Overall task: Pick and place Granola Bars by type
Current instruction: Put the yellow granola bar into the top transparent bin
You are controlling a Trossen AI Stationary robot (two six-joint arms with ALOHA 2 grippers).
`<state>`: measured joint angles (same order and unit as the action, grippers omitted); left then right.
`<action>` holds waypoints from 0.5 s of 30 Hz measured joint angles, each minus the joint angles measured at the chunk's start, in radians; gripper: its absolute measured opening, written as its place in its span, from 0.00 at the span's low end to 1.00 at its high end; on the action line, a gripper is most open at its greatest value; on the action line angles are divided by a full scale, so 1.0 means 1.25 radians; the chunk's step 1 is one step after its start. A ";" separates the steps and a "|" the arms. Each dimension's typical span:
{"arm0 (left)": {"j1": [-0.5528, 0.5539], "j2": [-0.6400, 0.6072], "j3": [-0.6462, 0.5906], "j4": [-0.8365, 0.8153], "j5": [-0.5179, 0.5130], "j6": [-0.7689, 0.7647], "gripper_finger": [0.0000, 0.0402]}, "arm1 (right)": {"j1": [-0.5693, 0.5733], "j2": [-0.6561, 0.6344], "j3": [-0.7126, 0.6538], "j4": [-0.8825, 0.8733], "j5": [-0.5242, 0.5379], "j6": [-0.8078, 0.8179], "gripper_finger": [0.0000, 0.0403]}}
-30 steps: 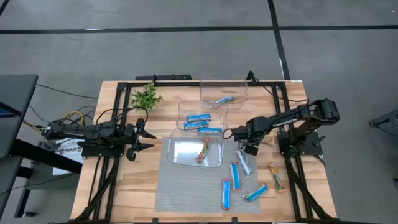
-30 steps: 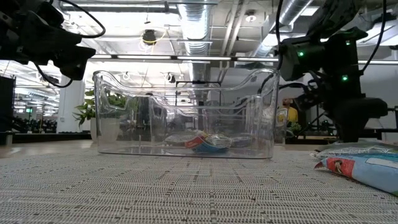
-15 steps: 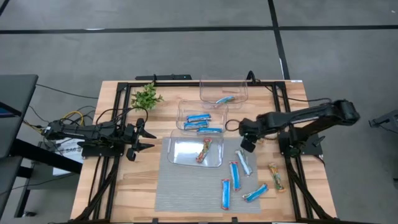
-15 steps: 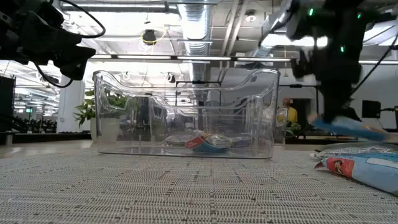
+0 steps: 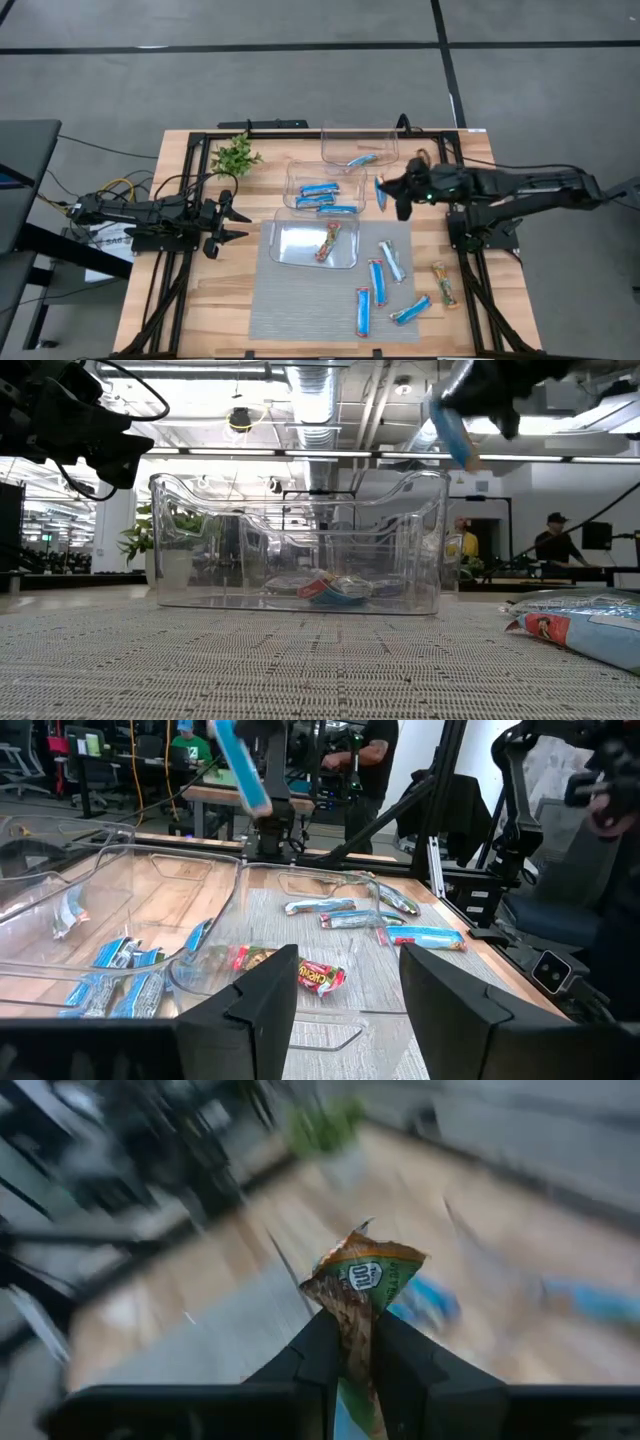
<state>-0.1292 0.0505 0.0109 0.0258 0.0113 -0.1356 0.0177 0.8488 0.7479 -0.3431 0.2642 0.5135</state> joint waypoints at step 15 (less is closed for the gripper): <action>0.000 0.000 0.000 0.000 0.000 0.001 0.42 | -0.052 -0.033 0.001 0.109 0.000 -0.162 0.11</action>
<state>-0.1295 0.0505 0.0109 0.0257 0.0113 -0.1349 -0.0471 0.8076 0.7486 -0.2067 0.2646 0.3112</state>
